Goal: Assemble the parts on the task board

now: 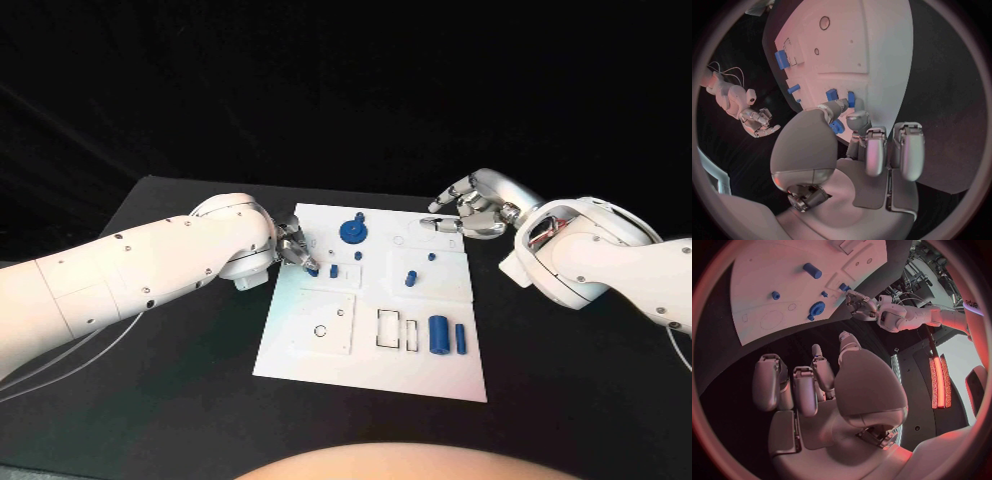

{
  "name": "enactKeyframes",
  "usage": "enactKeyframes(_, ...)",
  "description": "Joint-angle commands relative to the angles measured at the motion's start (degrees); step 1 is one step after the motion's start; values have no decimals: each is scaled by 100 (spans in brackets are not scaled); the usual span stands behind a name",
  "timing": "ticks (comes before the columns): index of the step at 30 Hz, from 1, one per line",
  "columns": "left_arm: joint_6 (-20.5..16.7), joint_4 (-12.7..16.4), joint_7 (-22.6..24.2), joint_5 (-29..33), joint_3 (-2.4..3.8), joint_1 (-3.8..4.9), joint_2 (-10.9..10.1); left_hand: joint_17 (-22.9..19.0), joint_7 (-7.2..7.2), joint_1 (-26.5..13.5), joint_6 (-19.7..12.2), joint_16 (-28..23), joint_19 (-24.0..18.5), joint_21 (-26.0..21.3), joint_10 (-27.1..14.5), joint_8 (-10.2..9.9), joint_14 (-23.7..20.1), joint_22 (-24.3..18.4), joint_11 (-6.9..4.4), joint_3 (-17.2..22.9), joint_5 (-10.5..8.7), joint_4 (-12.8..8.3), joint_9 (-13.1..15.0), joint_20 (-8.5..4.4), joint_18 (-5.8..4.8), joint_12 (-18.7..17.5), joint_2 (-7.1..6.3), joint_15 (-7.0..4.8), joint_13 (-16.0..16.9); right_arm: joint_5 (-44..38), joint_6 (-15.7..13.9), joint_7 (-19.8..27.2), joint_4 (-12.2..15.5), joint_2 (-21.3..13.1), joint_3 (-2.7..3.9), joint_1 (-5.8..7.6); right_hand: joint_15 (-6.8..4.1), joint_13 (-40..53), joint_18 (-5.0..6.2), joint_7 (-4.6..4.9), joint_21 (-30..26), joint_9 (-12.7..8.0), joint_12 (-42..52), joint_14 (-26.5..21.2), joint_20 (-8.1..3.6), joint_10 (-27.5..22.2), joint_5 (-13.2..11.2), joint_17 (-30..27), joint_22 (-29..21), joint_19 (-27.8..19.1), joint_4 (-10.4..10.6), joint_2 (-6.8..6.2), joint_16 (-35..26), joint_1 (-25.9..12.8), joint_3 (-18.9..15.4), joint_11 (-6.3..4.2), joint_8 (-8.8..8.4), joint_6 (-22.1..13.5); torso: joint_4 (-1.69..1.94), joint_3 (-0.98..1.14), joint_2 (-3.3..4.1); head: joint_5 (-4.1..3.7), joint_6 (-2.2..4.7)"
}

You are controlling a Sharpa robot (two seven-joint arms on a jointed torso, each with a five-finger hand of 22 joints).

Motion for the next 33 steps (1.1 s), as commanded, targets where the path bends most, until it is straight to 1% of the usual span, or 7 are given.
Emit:
enactKeyframes(1, 197, -6, -76, 35, -20, -26, 35, 1509, -287, -59, 318, 14, 604, 33, 131, 30, 602, 1509, -79, -27, -9, -22, 192, -34, -86, 29, 11, -48, 10, -55, 20, 58, 13, -4, 0, -3, -37, -6, 88, -31, -38, -2, -29, 413, -29, 6, 26, 710, 375, -23, 4, 50, -36, -36, -38, -32, 28, -14, 2, 0, 1, -4, -6)
enactKeyframes(13, 213, -25, -106, 1, -20, -26, 60, 1509, -326, -255, 418, 14, 604, 33, 166, 25, 602, 1509, -109, -465, -17, 90, 158, -56, -86, 106, 22, -76, 66, -54, 12, 62, 18, -10, 1, -3, -37, -8, 87, -30, -39, -3, -30, 413, -30, 5, 25, 709, 376, -22, 6, 51, -36, -49, -50, -32, 31, -16, 3, 0, -2, -16, -14)
enactKeyframes(28, 174, -44, -134, -26, -20, -26, 72, 1509, -334, -350, 474, 14, 604, 33, 171, 9, 602, 1509, -115, -897, -18, 221, 125, -65, -86, 145, 66, -83, 88, -53, 8, 61, 27, -16, 1, -3, -36, -13, 88, -30, -43, -4, -34, 411, -30, 2, 24, 702, 375, -21, 8, 53, -41, -72, -71, -31, 35, -19, 2, -1, 0, -23, -13)
enactKeyframes(30, 167, -51, -142, -30, -20, -26, 71, 1509, -335, -368, 483, 14, 604, 33, 172, 6, 602, 1509, -115, -1004, -18, 258, 119, -66, -86, 153, 77, -83, 92, -53, 8, 61, 28, -17, 1, -3, -36, -13, 88, -30, -43, -4, -34, 411, -30, 2, 24, 702, 375, -21, 8, 53, -41, -72, -71, -31, 35, -19, 1, -2, -2, -24, -18)
enactKeyframes(33, 153, -58, -152, -35, -20, -26, 67, 1509, -337, -434, 509, 14, 604, 33, 176, 6, 602, 1509, -115, -1322, -23, 366, 111, -66, -86, 178, 97, -82, 106, -53, 6, 61, 29, -19, 1, -3, -36, -15, 89, -30, -49, -4, -35, 411, -30, 1, 21, 701, 372, -23, 9, 54, -42, -85, -82, -31, 37, -21, 1, 0, 0, -25, -18)
